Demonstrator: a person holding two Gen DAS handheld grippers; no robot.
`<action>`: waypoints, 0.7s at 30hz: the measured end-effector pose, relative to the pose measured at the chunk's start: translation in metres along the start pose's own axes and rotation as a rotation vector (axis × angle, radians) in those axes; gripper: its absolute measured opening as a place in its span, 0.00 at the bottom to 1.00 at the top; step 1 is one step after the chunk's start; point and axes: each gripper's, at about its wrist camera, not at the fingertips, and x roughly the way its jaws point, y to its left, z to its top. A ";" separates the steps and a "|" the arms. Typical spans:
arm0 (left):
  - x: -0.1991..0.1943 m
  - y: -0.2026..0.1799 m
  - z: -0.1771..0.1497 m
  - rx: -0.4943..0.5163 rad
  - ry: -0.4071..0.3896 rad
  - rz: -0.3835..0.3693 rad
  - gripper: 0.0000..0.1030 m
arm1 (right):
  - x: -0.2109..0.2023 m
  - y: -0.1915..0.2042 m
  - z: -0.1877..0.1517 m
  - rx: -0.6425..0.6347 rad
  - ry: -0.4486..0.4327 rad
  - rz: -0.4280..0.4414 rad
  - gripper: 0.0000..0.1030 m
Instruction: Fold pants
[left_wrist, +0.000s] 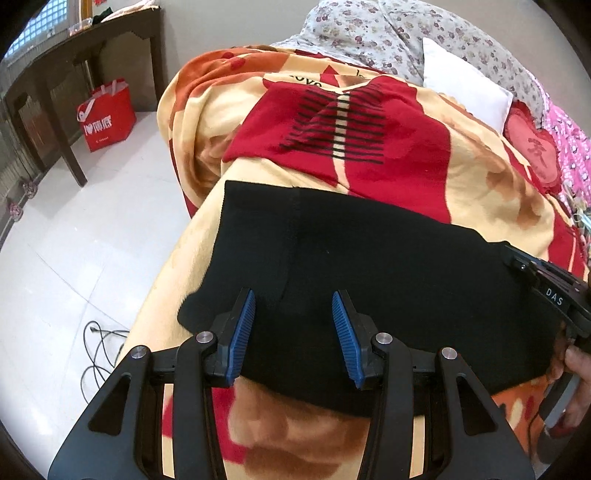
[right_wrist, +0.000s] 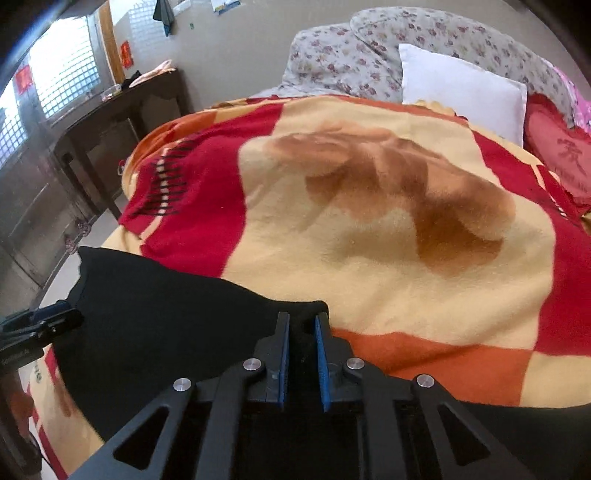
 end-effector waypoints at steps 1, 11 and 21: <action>0.001 -0.001 0.001 0.003 -0.005 0.005 0.42 | 0.002 0.001 0.001 0.000 -0.004 -0.005 0.12; -0.003 -0.008 0.001 0.030 0.002 0.026 0.43 | -0.042 -0.008 -0.012 0.045 -0.041 0.030 0.16; -0.031 -0.035 -0.013 0.059 -0.019 -0.023 0.43 | -0.090 -0.032 -0.071 0.069 -0.016 -0.038 0.20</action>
